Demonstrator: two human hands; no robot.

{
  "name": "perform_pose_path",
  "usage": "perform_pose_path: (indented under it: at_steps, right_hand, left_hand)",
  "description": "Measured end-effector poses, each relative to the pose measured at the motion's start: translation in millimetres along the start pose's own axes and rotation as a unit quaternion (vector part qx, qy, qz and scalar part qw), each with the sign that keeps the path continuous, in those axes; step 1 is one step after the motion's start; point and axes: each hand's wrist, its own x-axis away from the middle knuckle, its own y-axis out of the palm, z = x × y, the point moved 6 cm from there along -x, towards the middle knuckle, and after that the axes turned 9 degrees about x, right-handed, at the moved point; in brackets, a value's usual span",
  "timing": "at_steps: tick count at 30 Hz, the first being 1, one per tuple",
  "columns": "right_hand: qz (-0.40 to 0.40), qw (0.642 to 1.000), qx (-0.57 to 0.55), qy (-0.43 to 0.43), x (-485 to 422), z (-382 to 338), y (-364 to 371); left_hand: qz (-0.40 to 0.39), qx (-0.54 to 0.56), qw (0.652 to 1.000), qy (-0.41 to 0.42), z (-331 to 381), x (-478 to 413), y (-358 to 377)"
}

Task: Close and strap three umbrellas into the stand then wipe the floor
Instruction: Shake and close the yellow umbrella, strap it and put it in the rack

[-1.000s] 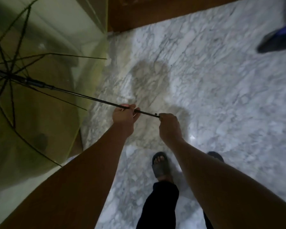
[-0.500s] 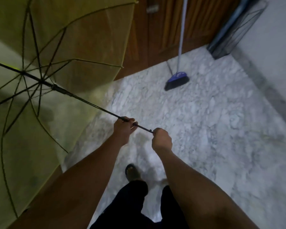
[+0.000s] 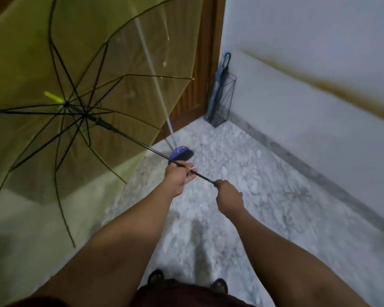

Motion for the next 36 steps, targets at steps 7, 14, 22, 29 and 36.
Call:
perform_pose_path:
  at_steps: [7,14,22,29,36]
  right_hand:
    - [0.081,0.992,-0.004,0.098,8.3,107.6,-56.8]
    - [0.129,0.972,-0.007,0.199,0.7,221.2,-93.5]
    - [0.166,0.941,0.0,0.295,-36.0,349.8,-143.5]
    - [0.165,0.925,0.025,0.341,-73.5,426.3,-196.1]
    - [0.173,0.915,0.075,0.358,-99.8,464.6,-239.6]
  left_hand:
    - [-0.078,-0.062,0.995,-0.022,-24.6,-10.5,127.8]
    - [-0.116,-0.081,0.989,-0.03,-42.7,-44.9,252.4]
    - [-0.147,-0.087,0.985,-0.037,-38.7,-134.8,406.1]
    - [-0.176,-0.104,0.977,-0.06,-20.4,-210.9,509.9]
    - [-0.18,-0.092,0.973,-0.111,-29.4,-235.7,572.9]
